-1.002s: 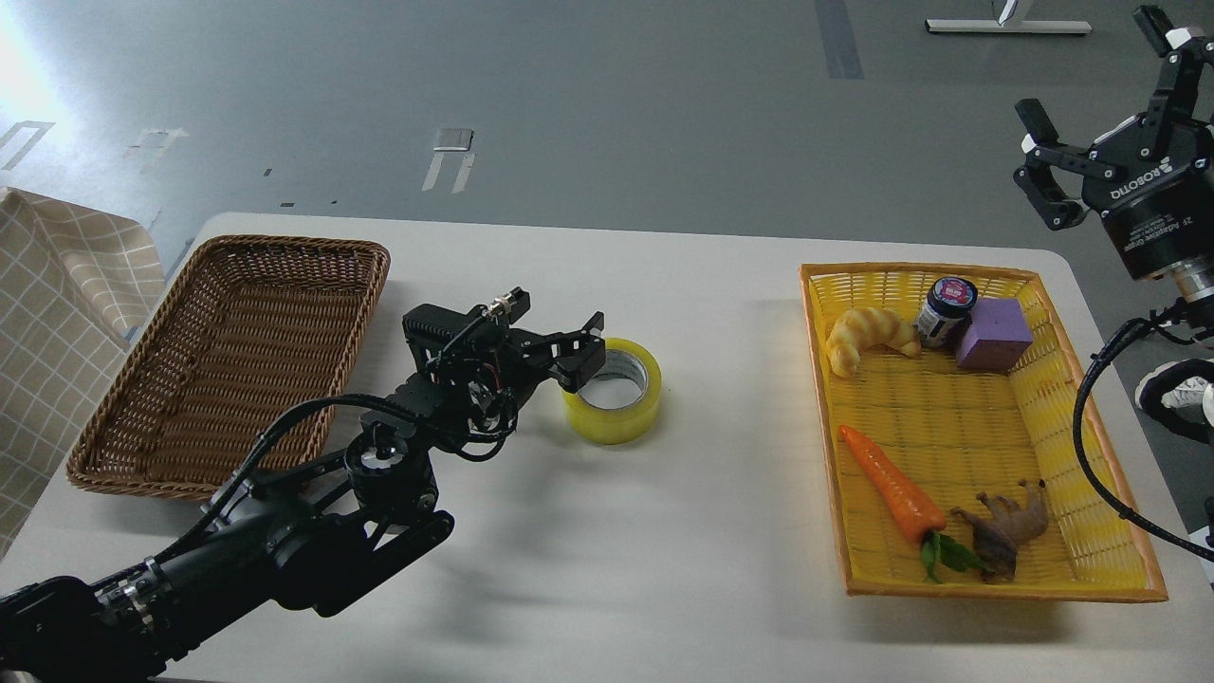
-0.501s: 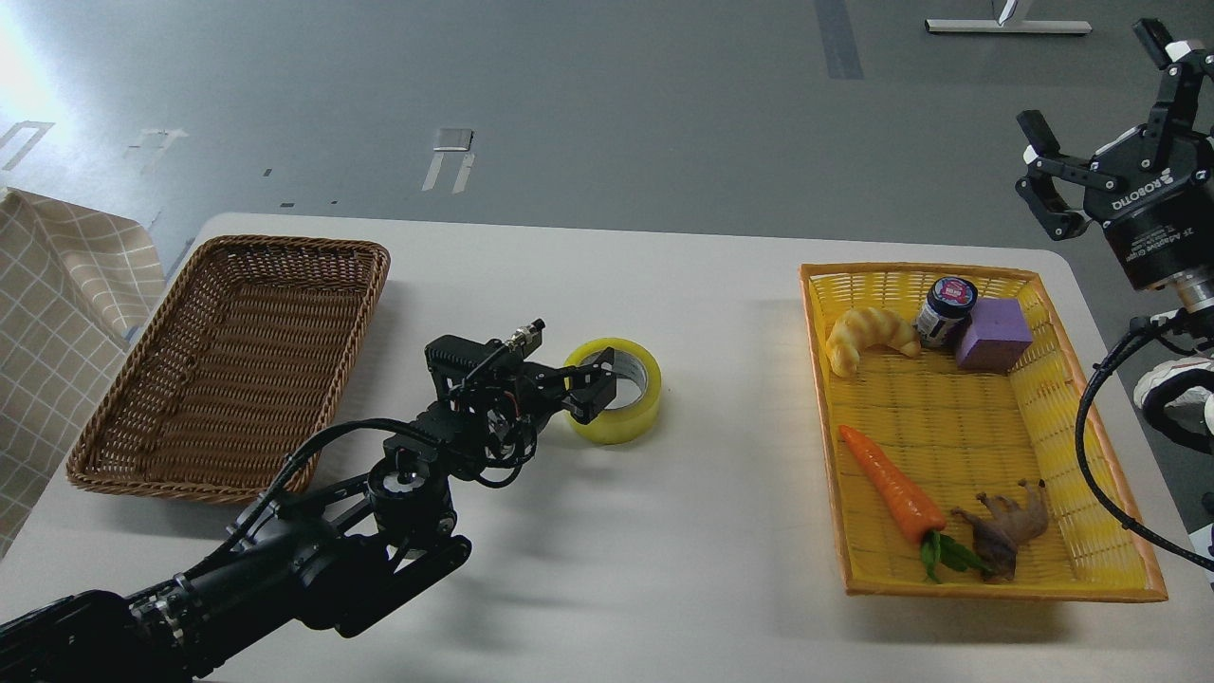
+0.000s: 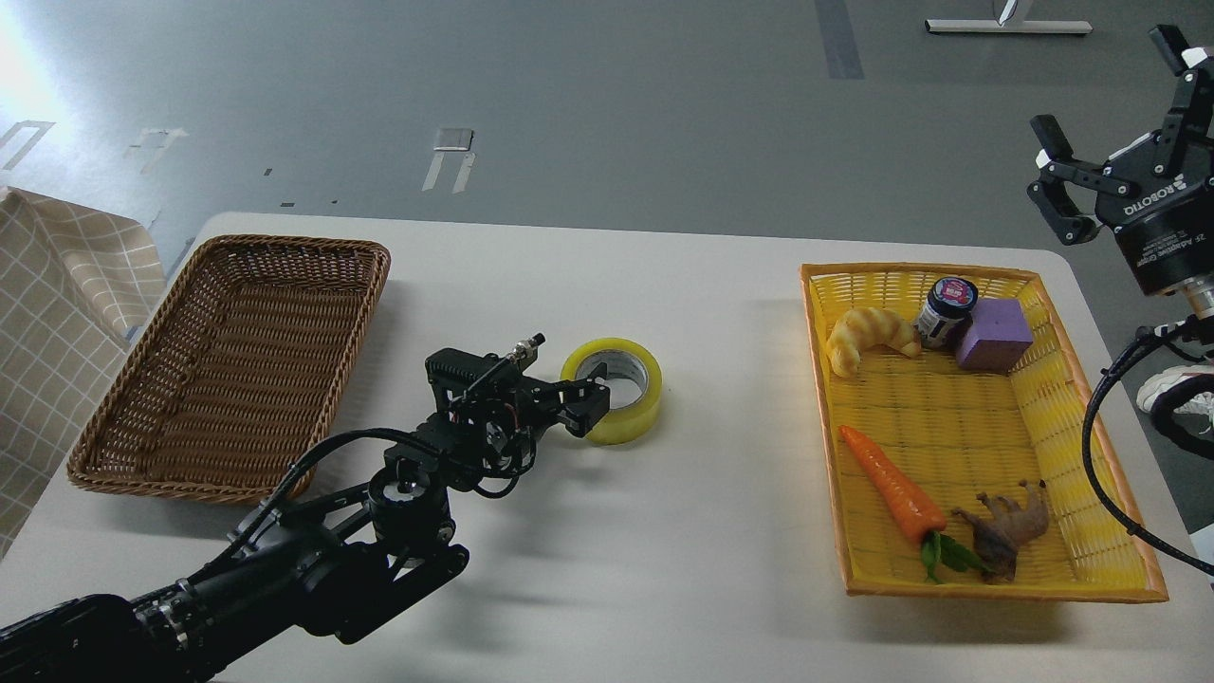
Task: Place and transfer tape with both arms
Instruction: 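Close the left gripper on the rim of the tape roll, then lift the tape roll with the left gripper over the wicker basket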
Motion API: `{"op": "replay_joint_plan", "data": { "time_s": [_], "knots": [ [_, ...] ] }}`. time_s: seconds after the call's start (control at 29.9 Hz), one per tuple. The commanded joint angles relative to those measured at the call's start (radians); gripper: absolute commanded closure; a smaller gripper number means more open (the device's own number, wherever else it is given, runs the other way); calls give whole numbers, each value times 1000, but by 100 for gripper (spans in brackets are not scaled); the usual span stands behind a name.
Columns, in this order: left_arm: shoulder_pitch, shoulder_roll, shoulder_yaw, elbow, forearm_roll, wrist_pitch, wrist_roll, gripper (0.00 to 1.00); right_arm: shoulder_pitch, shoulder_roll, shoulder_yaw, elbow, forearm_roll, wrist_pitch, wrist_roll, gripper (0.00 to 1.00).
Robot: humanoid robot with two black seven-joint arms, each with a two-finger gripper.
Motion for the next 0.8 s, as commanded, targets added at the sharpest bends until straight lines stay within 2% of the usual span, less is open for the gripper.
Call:
{"op": "replay_joint_plan", "data": {
  "time_s": [0.0,0.07,0.33,0.43,0.47,0.63,0.77],
  "knots": [
    [-1,-7,0,9,0,-3,-3,23,-12,-1,7,0,-1,0,-1,0],
    [1,-18,0,17,0,-6,-1,26,-16,-1,7,2,-1,0,0,0],
    [2,-35,0,17,0,-28,-9,26,-35,-4,24,0,-1,0,-1,0],
    [1,-36,0,18,0,-44,-9,40,-45,-4,24,0,-1,0,0,0],
    [-1,-36,0,18,0,-52,-11,48,-50,-4,26,0,-1,0,0,0],
    [-6,-35,0,18,0,-66,-9,57,-58,-4,32,2,-1,0,0,0],
    [-4,-35,0,20,0,-67,-8,70,-62,-4,32,2,-1,0,0,0]
  ]
}}
